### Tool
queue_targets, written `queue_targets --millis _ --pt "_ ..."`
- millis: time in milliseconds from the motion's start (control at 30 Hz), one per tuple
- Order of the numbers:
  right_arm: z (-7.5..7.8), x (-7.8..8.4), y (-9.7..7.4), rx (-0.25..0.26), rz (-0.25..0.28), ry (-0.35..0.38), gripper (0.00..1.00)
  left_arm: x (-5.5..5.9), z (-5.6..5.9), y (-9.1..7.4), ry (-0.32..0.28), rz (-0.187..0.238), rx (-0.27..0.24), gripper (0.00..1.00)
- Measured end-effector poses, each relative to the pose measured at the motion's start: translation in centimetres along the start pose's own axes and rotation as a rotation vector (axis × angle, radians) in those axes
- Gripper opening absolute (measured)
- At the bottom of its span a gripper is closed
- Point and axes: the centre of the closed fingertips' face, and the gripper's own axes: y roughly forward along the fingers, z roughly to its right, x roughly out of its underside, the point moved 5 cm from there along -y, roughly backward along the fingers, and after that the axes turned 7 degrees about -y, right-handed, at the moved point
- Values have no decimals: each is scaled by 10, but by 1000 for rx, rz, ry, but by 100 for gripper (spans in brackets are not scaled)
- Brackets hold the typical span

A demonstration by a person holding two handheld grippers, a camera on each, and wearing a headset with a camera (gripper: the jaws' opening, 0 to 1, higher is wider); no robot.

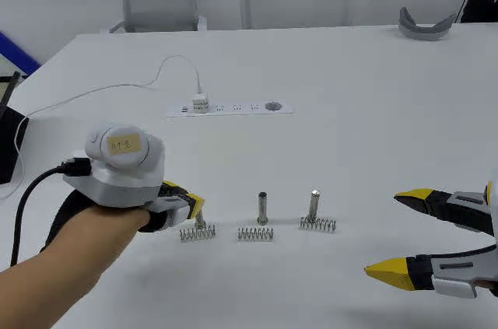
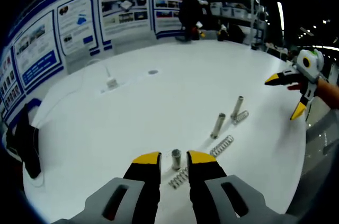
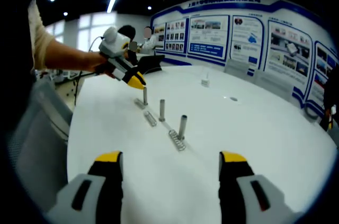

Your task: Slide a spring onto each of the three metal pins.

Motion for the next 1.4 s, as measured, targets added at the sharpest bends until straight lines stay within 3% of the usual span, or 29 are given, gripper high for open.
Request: queue_targets --millis 233,533,800,1400 --pt "0 0 1 -4 -3 -2 75 7 -6 -7 1 13 16 23" --pt "-1 1 2 -8 -8 -2 75 24 -6 -11 41 14 87 25" --pt "-2 2 2 -7 -13 1 75 36 -8 -1 156 -12 143 28" --pt "-1 5 1 0 -20 11 75 45 -6 22 204 -66 195 24"
